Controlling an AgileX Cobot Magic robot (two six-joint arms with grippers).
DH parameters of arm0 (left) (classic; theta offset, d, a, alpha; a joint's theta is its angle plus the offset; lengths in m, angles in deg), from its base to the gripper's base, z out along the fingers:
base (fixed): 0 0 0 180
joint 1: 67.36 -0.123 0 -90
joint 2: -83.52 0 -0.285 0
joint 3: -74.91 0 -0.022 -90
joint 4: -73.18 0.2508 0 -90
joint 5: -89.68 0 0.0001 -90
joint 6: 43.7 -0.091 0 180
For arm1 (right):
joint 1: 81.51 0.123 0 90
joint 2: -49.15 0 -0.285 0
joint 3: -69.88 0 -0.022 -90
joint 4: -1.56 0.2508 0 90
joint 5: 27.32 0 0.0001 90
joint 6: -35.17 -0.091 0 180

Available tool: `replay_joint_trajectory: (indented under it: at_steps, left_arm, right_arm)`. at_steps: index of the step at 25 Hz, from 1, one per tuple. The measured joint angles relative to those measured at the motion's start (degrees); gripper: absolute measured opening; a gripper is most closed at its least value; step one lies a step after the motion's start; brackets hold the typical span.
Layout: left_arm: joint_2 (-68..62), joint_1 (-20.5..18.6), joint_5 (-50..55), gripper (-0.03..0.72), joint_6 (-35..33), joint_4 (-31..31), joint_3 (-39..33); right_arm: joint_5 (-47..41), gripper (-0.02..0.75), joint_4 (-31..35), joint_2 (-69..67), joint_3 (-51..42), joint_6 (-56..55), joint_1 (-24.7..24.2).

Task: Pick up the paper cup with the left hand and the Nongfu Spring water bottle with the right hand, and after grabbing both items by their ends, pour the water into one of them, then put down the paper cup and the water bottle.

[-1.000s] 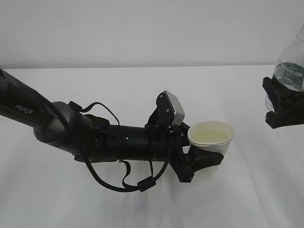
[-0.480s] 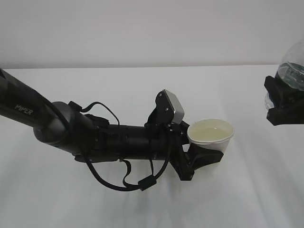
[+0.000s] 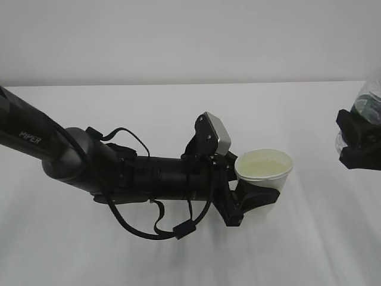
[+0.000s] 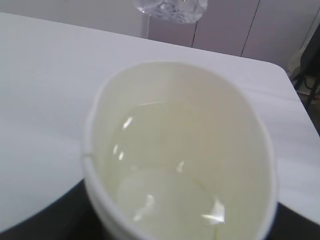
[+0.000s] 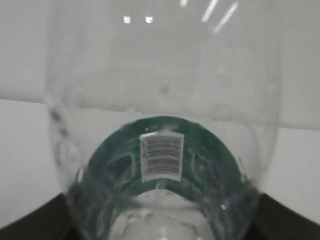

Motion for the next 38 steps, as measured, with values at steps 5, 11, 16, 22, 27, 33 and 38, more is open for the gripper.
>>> replay_joint_trajectory:
  at_steps: [5, 11, 16, 22, 27, 33, 38]
  left_arm:
    - [0.00, 0.00, 0.00, 0.425, -0.12, 0.00, 0.00]
    - [0.00, 0.00, 0.00, 0.425, -0.12, 0.00, 0.00]
    - [0.00, 0.00, -0.10, 0.425, -0.12, 0.00, 0.00]
    - [0.00, 0.00, -0.85, 0.425, -0.12, 0.00, 0.00]
    - [0.00, 0.00, -1.07, 0.425, -0.12, 0.00, 0.00]
    - [0.00, 0.00, -1.07, 0.425, -1.11, 0.00, 0.00]
    - [0.00, 0.00, -1.07, 0.425, -1.20, 0.00, 0.00]
  right_arm:
    - [0.11, 0.429, 0.00, 0.00, -1.41, -2.40, 0.00]
    - [0.11, 0.429, 0.00, -1.81, -2.03, -2.98, 0.00]
    - [0.11, 0.429, 0.00, -5.19, -2.03, -2.98, 0.00]
    - [0.11, 0.429, 0.24, -9.76, -1.12, -2.98, 0.00]
    - [0.11, 0.429, 0.33, -12.04, 2.61, -2.98, 0.00]
    - [0.11, 0.429, 0.36, -16.46, 7.48, -2.98, 0.00]
    - [0.11, 0.429, 0.36, -20.16, 11.22, -4.13, 0.00]
